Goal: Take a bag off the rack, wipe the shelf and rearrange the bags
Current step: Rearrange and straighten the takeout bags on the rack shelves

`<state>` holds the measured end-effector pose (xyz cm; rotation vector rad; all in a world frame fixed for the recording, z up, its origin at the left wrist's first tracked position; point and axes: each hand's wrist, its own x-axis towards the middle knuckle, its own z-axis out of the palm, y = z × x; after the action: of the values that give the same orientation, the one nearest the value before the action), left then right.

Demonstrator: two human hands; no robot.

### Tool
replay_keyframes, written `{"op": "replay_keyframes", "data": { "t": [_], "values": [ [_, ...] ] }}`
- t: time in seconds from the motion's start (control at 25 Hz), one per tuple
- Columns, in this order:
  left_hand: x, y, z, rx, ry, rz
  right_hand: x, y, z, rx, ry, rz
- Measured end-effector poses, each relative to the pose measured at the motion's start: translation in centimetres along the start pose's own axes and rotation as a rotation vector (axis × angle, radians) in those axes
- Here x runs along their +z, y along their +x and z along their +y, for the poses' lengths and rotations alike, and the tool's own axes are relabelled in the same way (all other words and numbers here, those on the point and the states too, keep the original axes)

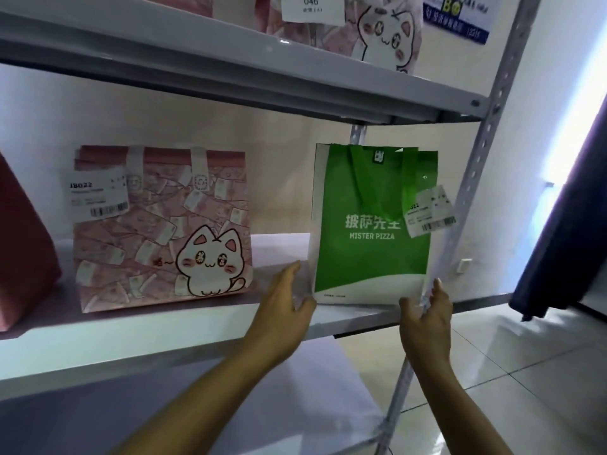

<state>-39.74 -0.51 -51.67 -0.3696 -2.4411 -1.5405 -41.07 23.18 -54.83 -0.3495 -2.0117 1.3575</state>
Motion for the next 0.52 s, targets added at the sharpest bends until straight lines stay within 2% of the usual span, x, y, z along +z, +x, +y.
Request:
{"op": "replay_keyframes", "data": {
  "t": [0.28, 0.52],
  "values": [
    [1.7, 1.3, -0.4, -0.05, -0.1, -0.07, 1.4, 2.0, -0.1, 0.06, -0.119, -0.154],
    [1.5, 1.3, -0.8, -0.123, -0.119, -0.016, 2.9, 3.1, -1.9, 0.061, -0.217, -0.2]
  ]
}}
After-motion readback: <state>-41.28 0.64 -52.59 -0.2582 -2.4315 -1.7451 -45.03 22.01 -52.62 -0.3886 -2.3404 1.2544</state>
